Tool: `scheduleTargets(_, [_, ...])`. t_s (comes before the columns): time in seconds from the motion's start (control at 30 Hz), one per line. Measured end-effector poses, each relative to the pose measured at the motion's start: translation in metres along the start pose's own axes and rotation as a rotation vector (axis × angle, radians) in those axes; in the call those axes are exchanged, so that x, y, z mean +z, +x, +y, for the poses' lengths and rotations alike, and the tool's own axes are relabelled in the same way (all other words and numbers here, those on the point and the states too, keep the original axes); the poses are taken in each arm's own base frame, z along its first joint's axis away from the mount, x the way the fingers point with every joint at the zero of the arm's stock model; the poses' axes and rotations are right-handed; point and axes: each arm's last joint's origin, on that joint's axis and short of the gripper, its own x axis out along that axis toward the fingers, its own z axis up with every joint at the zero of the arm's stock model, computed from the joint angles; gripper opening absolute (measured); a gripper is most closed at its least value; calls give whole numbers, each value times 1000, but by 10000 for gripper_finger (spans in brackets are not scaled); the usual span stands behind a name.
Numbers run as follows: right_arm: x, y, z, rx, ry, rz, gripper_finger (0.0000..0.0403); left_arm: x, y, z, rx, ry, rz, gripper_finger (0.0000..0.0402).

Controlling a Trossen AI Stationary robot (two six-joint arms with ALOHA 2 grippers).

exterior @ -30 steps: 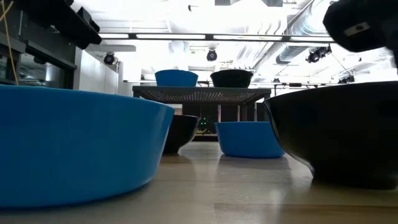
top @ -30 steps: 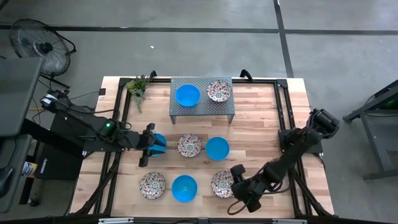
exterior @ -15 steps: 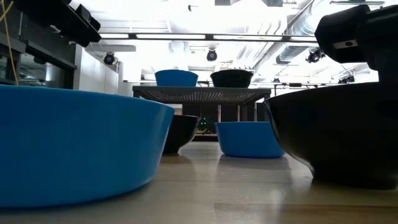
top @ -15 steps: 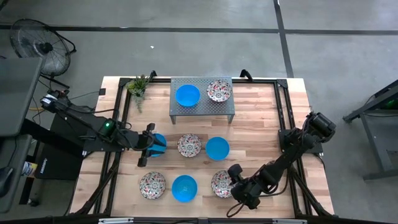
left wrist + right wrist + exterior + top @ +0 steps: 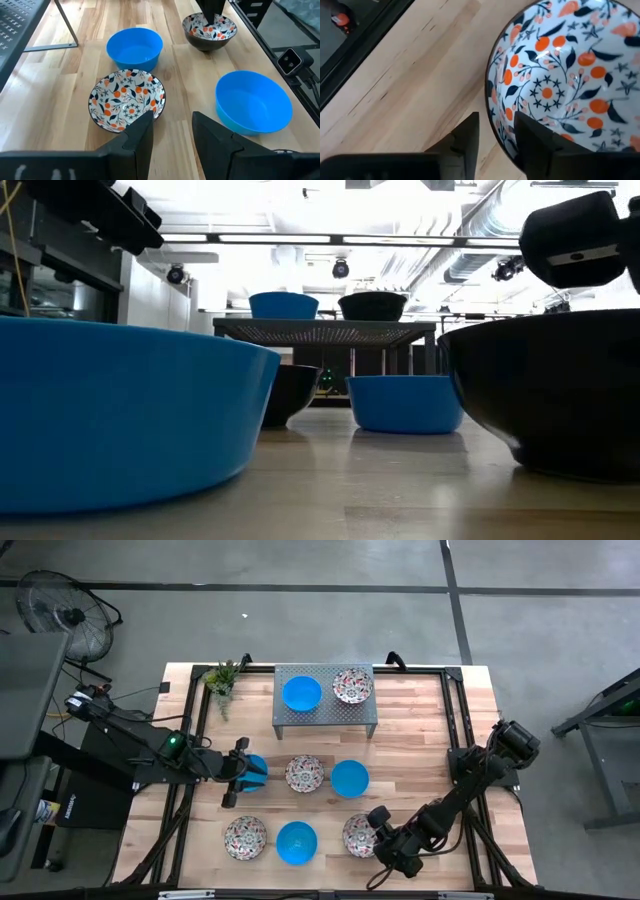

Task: Pick & Place Mini bowls
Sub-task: Stack the white patterned bowl on top of the other white patterned bowl on the shelf

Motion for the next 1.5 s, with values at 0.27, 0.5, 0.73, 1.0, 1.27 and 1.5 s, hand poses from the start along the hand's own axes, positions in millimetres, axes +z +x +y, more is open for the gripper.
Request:
scheduleTargets(0.27, [0, 0, 0, -3, 35, 4, 67, 0, 0, 0, 7, -5, -2, 133])
scheduleTargets(0.5, [2, -2, -1, -29, 159, -16, 11, 0, 0, 0, 8, -27, -2, 133])
scheduleTargets(0.73, [7, -6, -3, -58, 338, -30, 6, 0, 0, 0, 18, -27, -5, 133])
scheduleTargets(1.0, [31, -21, -12, -12, 639, -20, 2, 1, 0, 0, 16, -30, -12, 133])
scheduleTargets(1.27, [35, -39, -15, -86, 830, 83, 1, 1, 0, 0, 16, -30, -13, 133])
scheduleTargets(1.5, [36, -62, -19, -203, 940, 208, 1, 1, 0, 0, 10, -31, -14, 133])
